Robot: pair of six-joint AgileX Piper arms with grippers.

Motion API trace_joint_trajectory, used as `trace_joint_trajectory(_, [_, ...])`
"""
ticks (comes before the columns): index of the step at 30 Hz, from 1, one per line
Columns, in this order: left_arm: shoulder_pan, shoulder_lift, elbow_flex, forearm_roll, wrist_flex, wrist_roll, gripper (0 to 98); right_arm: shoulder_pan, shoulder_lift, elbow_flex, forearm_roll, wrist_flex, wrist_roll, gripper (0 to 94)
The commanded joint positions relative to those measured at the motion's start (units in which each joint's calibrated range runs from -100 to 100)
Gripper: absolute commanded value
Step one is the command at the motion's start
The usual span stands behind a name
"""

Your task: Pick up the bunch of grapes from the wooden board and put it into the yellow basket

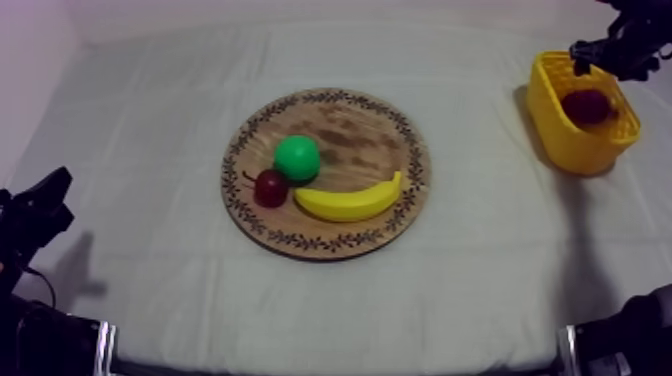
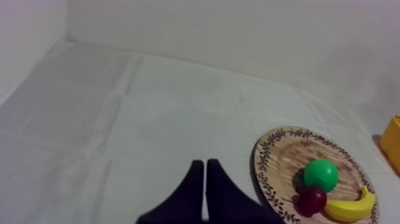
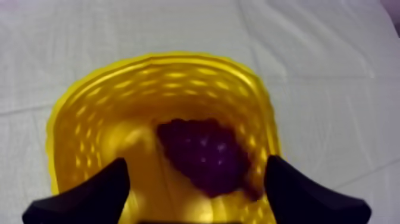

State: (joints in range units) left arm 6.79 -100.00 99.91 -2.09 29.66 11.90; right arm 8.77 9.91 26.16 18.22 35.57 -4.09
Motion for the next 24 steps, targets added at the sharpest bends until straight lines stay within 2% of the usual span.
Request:
trace_joint_trajectory(1, [0.0, 0.0, 0.0, 0.01, 0.0, 0.0, 0.1, 0.0, -2.6, 1.9, 0.2, -1.1, 0.1, 63.5])
trace_joint_trajectory(12, [0.0, 0.0, 0.0, 0.01, 0.0, 0.0, 0.1, -0.3, -17.1, 15.4, 0.8, -6.2, -0.9, 56.2])
trace_joint_trajectory(24, [0.0, 0.0, 0.0, 0.01, 0.0, 0.0, 0.1, 0.8, -39.5, 35.3, 2.1, -14.1, -2.9, 47.2])
